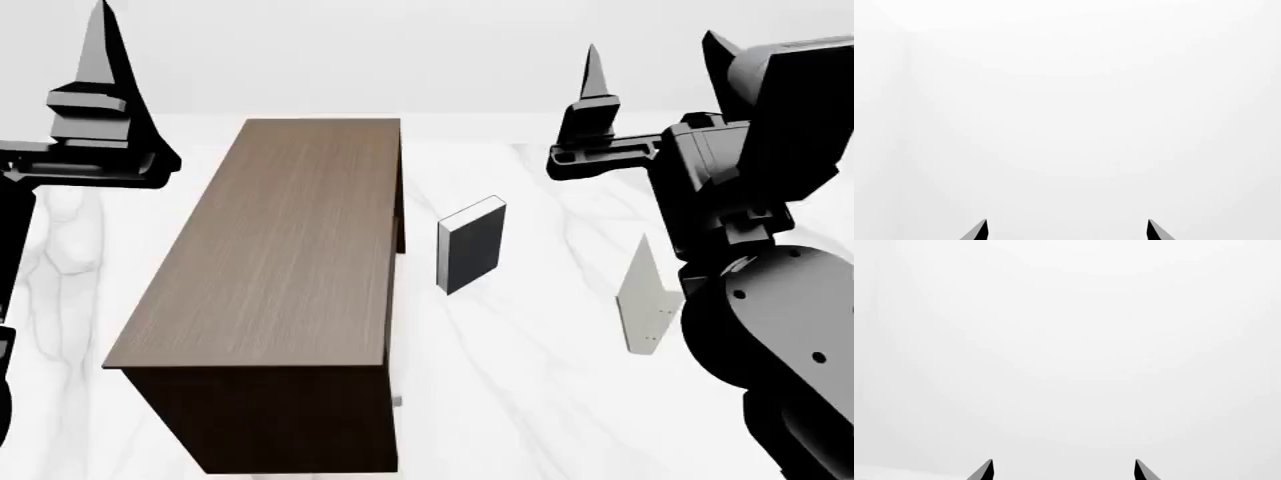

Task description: Pick up the book on the right and place it under the cabinet shelf.

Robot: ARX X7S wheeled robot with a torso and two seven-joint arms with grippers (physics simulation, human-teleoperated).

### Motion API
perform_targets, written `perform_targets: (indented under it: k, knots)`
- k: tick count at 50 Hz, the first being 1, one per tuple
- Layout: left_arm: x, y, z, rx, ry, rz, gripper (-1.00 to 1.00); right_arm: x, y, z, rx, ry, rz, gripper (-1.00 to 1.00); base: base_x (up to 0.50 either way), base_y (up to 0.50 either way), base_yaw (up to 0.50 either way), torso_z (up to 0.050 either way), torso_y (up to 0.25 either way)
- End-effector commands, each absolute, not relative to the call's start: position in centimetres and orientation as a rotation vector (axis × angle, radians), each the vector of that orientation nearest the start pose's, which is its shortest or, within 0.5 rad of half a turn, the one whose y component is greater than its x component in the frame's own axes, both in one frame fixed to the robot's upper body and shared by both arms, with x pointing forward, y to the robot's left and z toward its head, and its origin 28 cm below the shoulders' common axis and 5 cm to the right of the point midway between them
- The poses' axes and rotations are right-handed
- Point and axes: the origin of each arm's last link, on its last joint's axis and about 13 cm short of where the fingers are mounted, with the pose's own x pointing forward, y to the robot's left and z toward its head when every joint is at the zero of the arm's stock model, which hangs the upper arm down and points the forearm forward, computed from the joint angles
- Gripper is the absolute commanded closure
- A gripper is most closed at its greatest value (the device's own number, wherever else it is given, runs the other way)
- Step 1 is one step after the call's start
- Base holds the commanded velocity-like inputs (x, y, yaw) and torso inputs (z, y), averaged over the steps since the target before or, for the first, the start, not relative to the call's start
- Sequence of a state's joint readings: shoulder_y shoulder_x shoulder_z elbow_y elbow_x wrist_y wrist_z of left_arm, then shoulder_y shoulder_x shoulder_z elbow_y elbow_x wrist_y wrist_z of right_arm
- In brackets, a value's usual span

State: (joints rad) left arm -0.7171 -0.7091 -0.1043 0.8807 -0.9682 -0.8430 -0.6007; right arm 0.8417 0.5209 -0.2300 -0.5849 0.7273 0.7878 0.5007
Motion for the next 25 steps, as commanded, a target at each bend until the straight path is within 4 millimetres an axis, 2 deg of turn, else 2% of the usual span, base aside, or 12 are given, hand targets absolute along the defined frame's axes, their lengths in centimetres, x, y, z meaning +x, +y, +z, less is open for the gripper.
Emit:
perform_targets:
  k: [1, 10, 17, 25]
  knots:
    - [19.8, 26.1, 28.3, 0.097, -0.575, 0.023, -1.0, 24.8, -12.4, 29.0, -0.086, -0.503, 0.028, -1.0, 0.0, 0.0, 0.0, 0.0, 0.139]
    - [20.0, 26.2, 27.5, 0.088, -0.559, 0.02, -1.0, 23.9, -12.8, 29.8, -0.084, -0.538, 0.014, -1.0, 0.0, 0.0, 0.0, 0.0, 0.135]
    - [20.5, 26.1, 26.5, 0.08, -0.534, 0.016, -1.0, 23.6, -13.1, 29.7, -0.083, -0.543, 0.006, -1.0, 0.0, 0.0, 0.0, 0.0, 0.137]
    - [20.9, 26.0, 26.1, 0.078, -0.523, 0.014, -1.0, 23.4, -13.5, 29.9, -0.08, -0.548, -0.001, -1.0, 0.0, 0.0, 0.0, 0.0, 0.136]
